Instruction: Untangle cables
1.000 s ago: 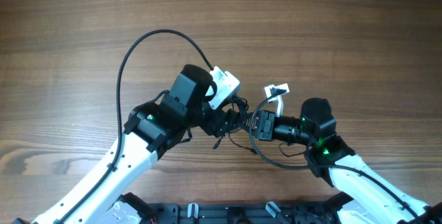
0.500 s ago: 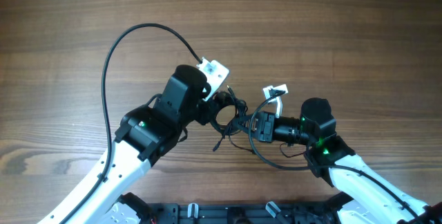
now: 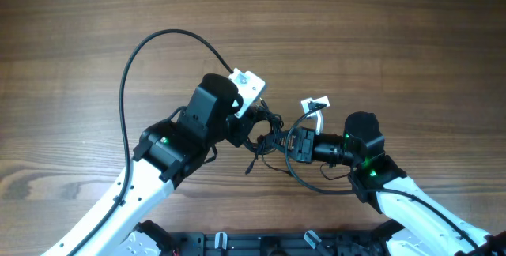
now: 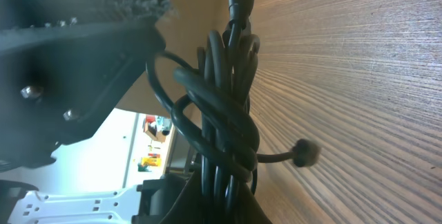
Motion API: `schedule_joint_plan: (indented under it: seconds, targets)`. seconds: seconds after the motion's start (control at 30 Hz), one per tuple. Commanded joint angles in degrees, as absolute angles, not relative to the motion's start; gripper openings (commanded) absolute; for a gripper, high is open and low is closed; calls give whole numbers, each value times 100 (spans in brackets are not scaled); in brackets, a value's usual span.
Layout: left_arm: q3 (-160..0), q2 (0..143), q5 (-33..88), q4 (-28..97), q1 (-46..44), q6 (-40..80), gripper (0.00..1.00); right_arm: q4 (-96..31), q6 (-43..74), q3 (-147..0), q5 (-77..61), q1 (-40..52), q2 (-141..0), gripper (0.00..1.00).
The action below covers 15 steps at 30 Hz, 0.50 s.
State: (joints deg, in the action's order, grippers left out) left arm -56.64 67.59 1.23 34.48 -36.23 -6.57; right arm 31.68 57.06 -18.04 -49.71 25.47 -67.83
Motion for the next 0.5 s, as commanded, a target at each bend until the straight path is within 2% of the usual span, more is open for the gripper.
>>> schedule_joint_plan:
  seconds: [0.0, 0.47]
  targets:
    - [-5736, 6783, 558, 3435, -3612, -598, 29, 3208, 5572, -1852, -4980, 2580, -6816, 6]
    - [-5732, 7057, 2121, 4056, -3618, -593, 26, 3249, 5819, -1852, -4807, 2580, -6816, 8]
